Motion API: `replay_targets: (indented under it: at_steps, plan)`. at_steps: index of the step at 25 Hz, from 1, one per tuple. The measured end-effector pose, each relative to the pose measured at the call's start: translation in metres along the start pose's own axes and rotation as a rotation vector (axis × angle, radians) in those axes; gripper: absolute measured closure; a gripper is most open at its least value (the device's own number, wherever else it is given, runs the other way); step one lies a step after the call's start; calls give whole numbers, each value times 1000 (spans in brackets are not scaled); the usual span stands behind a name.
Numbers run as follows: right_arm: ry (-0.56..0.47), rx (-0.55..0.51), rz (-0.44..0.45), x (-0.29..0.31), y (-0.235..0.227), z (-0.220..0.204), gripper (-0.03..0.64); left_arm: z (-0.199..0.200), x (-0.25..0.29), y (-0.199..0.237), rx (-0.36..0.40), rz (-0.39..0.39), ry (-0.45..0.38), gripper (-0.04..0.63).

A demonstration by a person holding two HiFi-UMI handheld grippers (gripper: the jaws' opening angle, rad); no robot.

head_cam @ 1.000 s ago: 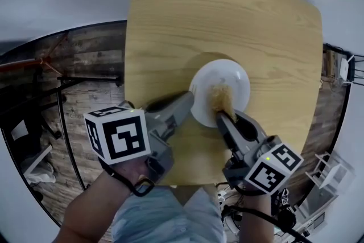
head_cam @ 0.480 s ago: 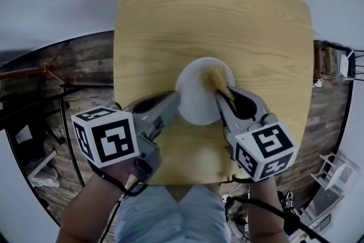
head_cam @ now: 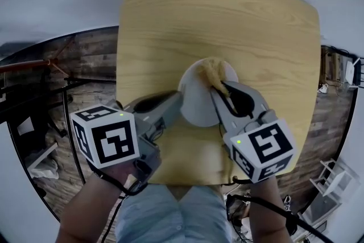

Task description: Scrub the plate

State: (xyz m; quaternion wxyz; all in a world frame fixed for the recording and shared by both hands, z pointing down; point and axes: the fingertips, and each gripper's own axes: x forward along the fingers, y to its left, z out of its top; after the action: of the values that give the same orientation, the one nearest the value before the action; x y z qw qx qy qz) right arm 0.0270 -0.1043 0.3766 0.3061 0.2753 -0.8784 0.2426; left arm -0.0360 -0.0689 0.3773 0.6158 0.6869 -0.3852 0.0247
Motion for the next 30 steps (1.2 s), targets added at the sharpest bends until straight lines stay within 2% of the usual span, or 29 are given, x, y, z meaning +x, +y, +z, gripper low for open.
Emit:
replay_targets:
  at_steps: [11,24,30]
  plan:
    - [27,-6,213,-5,46,-16,568,2,-1,1,0,7,-8,558]
    - [115,-16,327,-21,69,-44,569,7,-2,1,7,19,-19,558]
    - [142,-3,339,-31,70,-56,569,8,-3,-1,7,24,-16,558]
